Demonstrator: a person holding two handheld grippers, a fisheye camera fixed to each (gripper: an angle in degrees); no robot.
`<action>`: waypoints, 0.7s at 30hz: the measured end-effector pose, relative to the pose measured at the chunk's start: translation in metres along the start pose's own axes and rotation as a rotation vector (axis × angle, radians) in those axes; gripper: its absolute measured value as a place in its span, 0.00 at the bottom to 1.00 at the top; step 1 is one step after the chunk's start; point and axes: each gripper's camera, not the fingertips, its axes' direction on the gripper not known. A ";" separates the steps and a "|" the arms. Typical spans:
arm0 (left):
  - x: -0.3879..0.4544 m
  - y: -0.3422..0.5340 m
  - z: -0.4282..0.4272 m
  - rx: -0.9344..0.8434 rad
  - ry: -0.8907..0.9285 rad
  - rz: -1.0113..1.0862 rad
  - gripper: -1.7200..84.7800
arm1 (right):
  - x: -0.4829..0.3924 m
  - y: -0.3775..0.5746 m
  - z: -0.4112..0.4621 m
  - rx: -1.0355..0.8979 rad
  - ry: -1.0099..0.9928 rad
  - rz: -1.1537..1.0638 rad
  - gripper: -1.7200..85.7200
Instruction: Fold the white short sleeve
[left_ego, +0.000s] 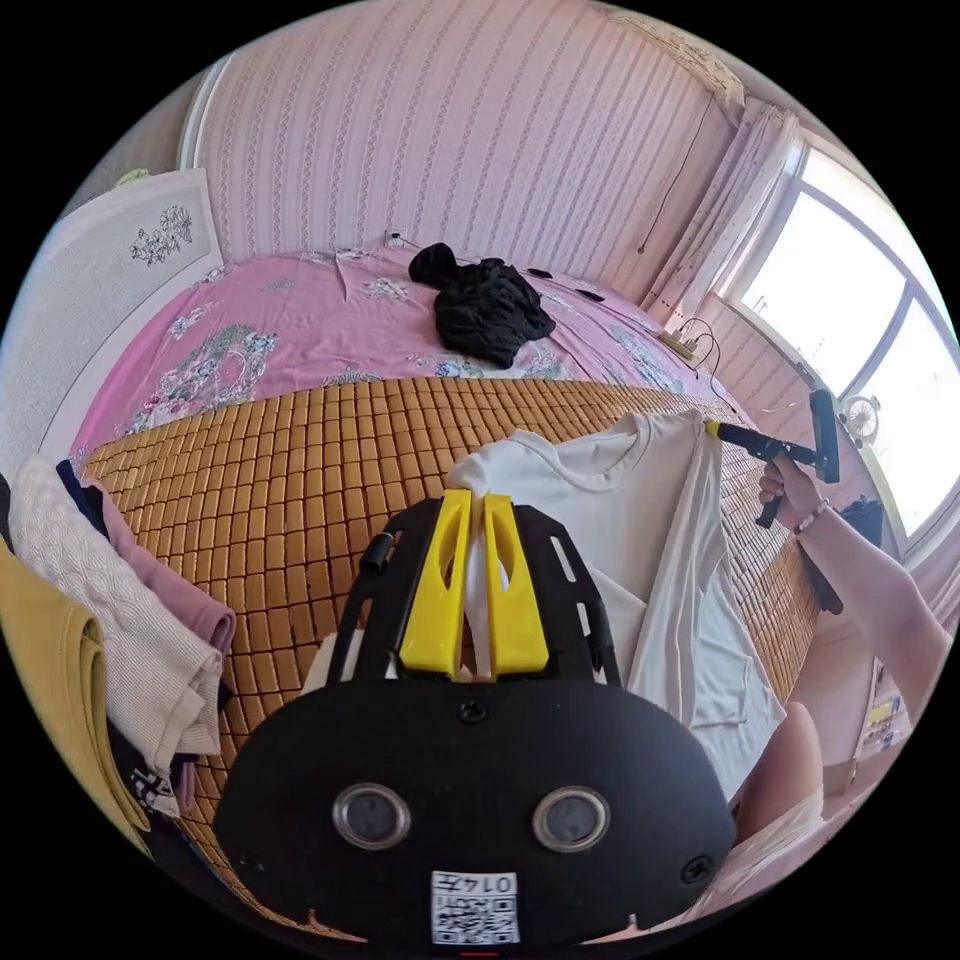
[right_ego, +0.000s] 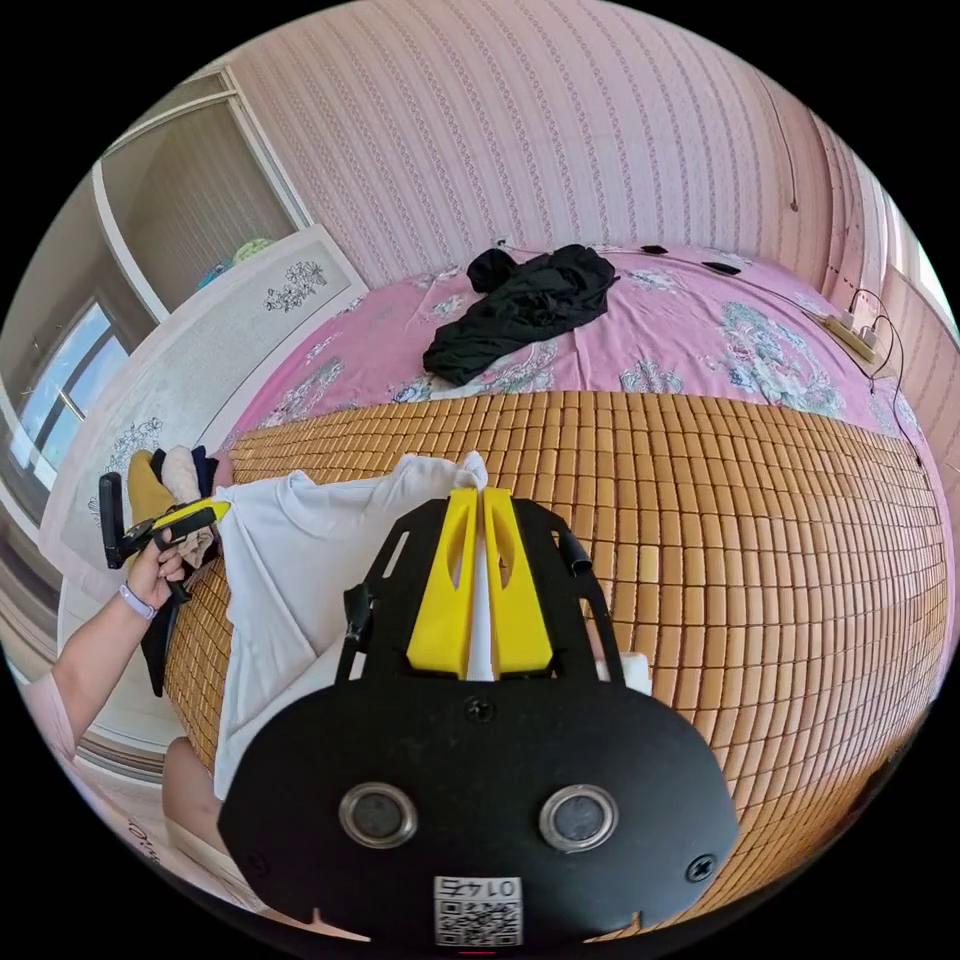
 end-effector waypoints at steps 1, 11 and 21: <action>0.007 -0.004 -0.007 0.008 0.001 0.028 0.02 | 0.002 -0.002 -0.013 0.016 -0.025 -0.011 0.01; 0.062 0.097 -0.074 -0.121 0.194 0.294 0.03 | 0.020 0.114 -0.128 -0.091 -0.391 -0.122 0.02; 0.057 0.249 -0.018 -0.340 0.320 -0.054 0.07 | 0.038 0.317 -0.084 -0.390 -0.336 0.115 0.11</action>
